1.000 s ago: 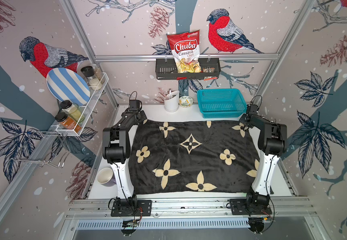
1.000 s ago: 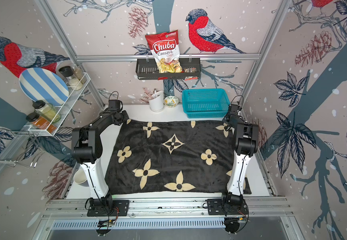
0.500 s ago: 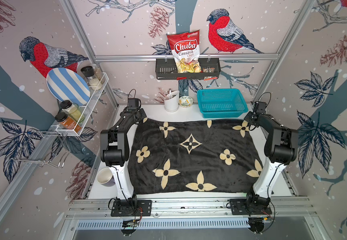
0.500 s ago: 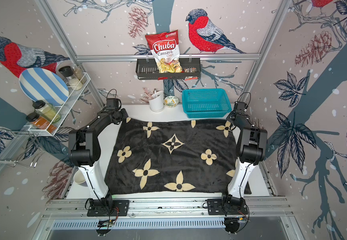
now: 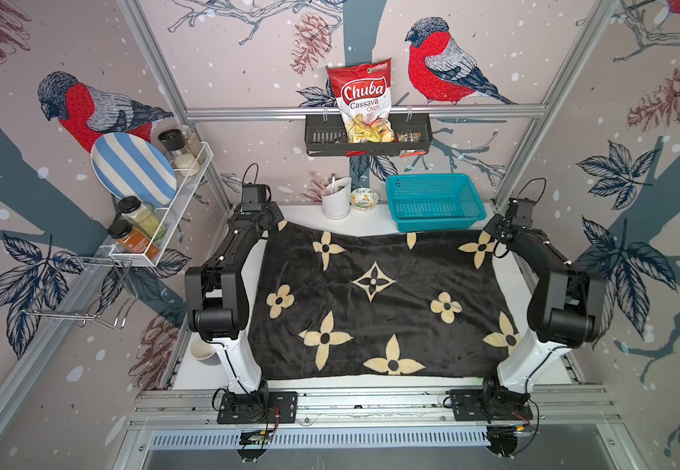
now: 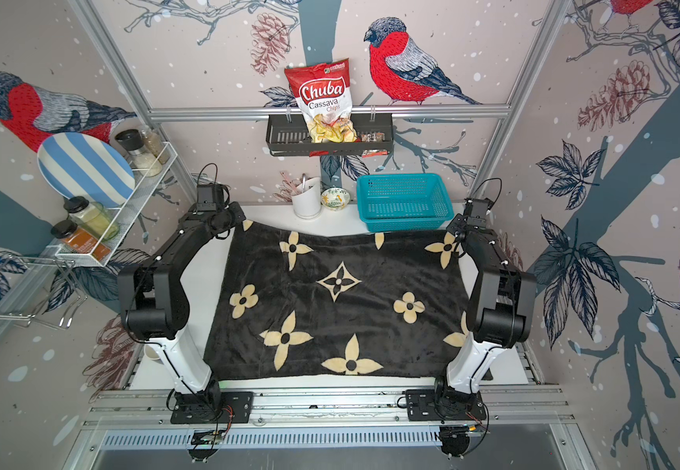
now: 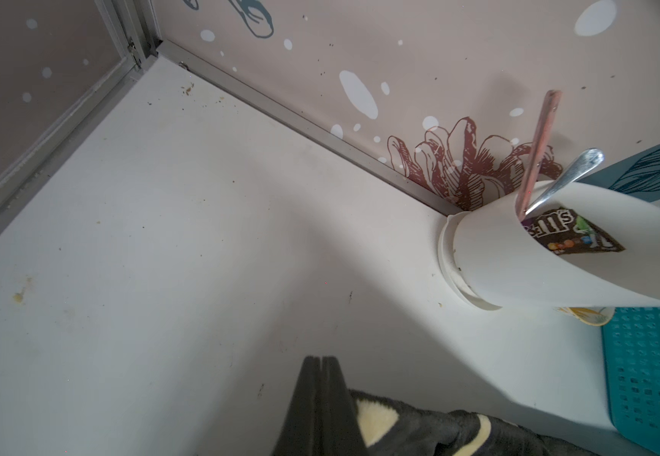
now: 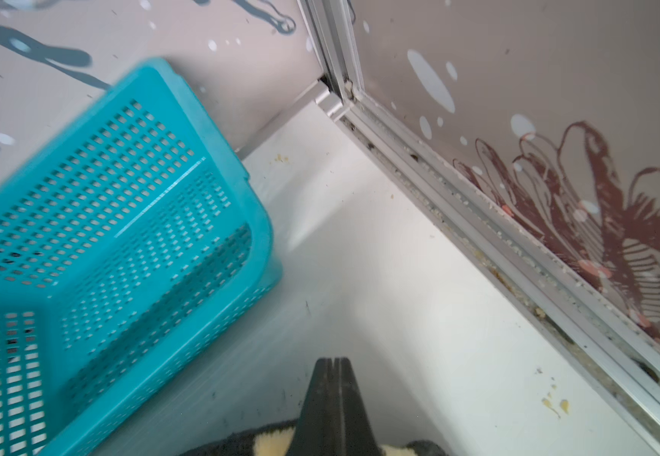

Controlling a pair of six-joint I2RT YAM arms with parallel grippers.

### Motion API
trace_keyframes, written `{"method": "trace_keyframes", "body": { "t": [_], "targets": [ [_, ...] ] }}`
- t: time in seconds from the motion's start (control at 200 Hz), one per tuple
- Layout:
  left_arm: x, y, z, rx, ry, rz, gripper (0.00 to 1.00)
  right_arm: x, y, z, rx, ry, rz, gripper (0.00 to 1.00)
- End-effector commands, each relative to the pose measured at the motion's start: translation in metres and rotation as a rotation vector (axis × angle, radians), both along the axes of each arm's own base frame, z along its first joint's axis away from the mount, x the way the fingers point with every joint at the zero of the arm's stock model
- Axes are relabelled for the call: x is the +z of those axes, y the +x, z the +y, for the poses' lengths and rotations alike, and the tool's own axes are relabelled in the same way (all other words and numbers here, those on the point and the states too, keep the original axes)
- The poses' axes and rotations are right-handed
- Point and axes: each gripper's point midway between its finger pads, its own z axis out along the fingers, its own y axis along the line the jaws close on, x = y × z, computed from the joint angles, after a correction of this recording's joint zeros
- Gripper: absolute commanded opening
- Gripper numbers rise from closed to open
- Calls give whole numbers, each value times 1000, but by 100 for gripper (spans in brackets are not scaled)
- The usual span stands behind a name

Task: Roll up the pillowcase
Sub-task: Fold the pillowcase at the center of the board.

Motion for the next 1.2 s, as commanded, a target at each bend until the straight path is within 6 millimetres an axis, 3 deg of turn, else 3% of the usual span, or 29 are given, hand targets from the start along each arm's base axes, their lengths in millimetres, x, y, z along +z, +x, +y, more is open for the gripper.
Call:
{"method": "trace_keyframes", "body": {
  "t": [0.0,0.15,0.44,0.68,0.905,1.071,1.196],
  "targets": [
    [20,-6,9,33,26,-50,0,37,-2,-1,-4,-21,-132,0],
    [41,1,20,53,32,-106,0,63,4,5,30,-12,-189,0],
    [67,45,30,47,70,-157,0,80,50,14,90,-13,-211,0],
    [59,61,43,67,74,-151,0,80,74,8,103,-19,-196,0],
    [35,36,57,105,74,-116,0,67,42,-5,45,-8,-194,0],
    [16,4,62,134,55,-95,0,43,-1,-18,-48,38,-168,0],
    [6,-21,62,156,50,-72,0,40,-34,-23,-107,27,-175,0]
  ]
}}
